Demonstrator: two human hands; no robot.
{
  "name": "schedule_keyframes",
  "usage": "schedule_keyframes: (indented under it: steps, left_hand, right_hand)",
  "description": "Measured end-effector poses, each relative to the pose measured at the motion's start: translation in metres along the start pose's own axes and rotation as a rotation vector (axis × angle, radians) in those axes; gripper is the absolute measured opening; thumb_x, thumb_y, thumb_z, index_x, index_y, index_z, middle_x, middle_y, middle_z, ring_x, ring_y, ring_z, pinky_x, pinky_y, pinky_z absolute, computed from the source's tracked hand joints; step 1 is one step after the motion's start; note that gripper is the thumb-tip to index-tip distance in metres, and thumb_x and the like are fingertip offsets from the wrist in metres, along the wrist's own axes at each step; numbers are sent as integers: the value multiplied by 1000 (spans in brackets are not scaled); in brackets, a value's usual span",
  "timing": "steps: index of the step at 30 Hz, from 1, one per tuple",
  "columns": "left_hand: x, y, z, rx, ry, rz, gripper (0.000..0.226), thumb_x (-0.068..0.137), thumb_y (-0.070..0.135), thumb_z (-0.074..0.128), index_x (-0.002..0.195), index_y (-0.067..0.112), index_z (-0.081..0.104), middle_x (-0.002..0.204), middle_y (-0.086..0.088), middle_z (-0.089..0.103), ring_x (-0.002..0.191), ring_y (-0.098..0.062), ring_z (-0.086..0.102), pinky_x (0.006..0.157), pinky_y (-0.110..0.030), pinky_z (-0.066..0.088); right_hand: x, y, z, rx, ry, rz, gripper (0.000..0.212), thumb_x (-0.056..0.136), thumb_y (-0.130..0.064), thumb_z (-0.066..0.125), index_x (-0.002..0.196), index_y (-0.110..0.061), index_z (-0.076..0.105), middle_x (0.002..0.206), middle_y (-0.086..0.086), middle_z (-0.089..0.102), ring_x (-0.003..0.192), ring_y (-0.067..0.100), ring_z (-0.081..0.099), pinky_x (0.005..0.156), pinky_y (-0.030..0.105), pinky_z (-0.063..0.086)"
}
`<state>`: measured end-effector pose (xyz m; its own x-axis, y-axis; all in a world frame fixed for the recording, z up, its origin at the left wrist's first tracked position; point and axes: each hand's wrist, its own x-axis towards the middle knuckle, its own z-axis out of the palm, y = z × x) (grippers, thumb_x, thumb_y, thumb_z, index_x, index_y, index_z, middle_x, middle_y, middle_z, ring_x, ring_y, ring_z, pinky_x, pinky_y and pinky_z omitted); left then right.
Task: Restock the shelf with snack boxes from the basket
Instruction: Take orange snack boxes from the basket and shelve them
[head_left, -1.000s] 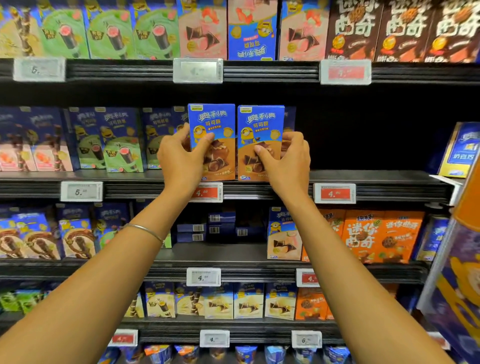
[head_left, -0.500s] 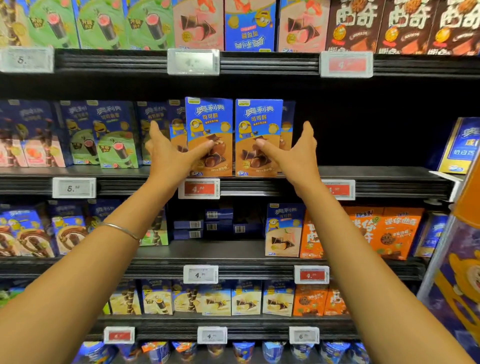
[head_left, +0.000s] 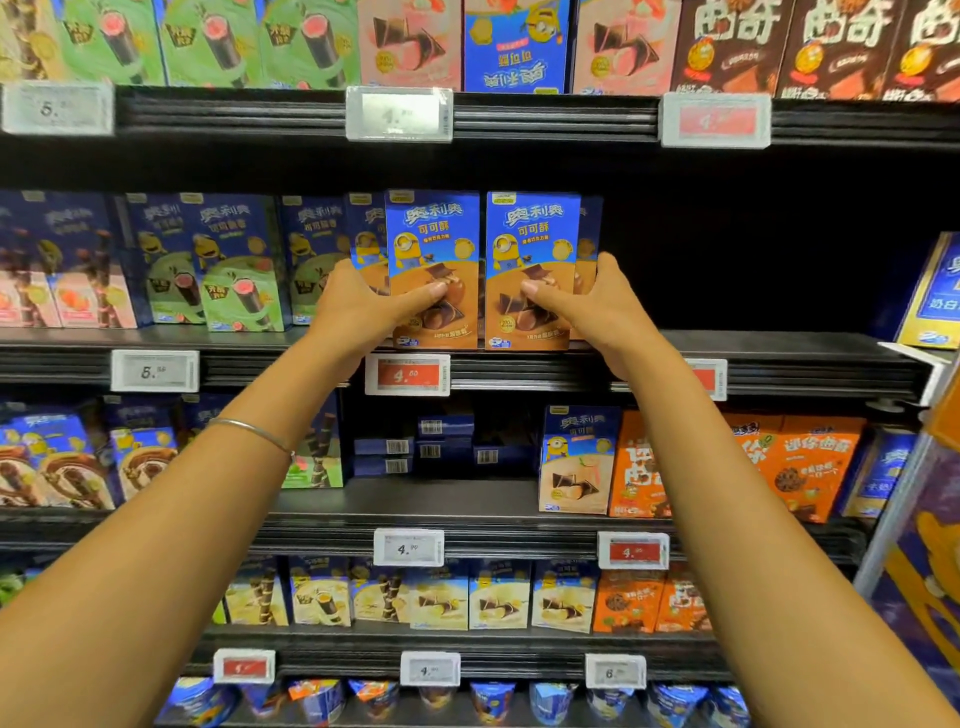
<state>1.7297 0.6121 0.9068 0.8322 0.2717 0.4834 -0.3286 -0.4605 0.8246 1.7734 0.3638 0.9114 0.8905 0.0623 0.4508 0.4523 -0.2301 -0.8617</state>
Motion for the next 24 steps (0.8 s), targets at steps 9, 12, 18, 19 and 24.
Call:
schedule_keyframes:
  steps: [9,12,18,19,24]
  left_hand:
    - [5,5,5,27,15,-111,87,72,58,93,131,2,63,121,-12,75,113,-31,73,100,-56,59]
    - [7,4,6,23,3,-118,91,72,57,94,131,-4,61,122,-17,74,115,-34,73,100,-55,60]
    - [10,1,12,14,56,-129,89,74,54,93,131,3,49,112,-2,65,108,-19,67,88,-41,57]
    - [11,1,13,17,62,-124,86,74,54,93,128,5,48,110,1,63,102,-15,65,83,-37,55]
    - [11,1,13,-34,66,-130,79,75,48,94,126,9,48,104,9,62,94,-2,60,69,-22,44]
  right_hand:
    - [7,5,4,-72,16,-7,68,83,-43,81,130,-16,39,123,-3,62,103,10,66,69,19,51]
    - [10,7,3,-91,10,-1,68,83,-44,80,129,-17,38,123,-2,63,106,13,66,71,22,52]
    - [12,7,3,-89,-3,10,67,85,-44,78,128,-17,35,123,-2,61,96,8,64,67,18,49]
    - [12,6,3,-84,-9,11,67,86,-43,78,129,-17,34,123,-2,61,95,7,64,66,17,48]
    - [12,3,1,6,-25,52,76,82,-43,82,134,-14,36,125,-2,63,98,3,63,66,15,46]
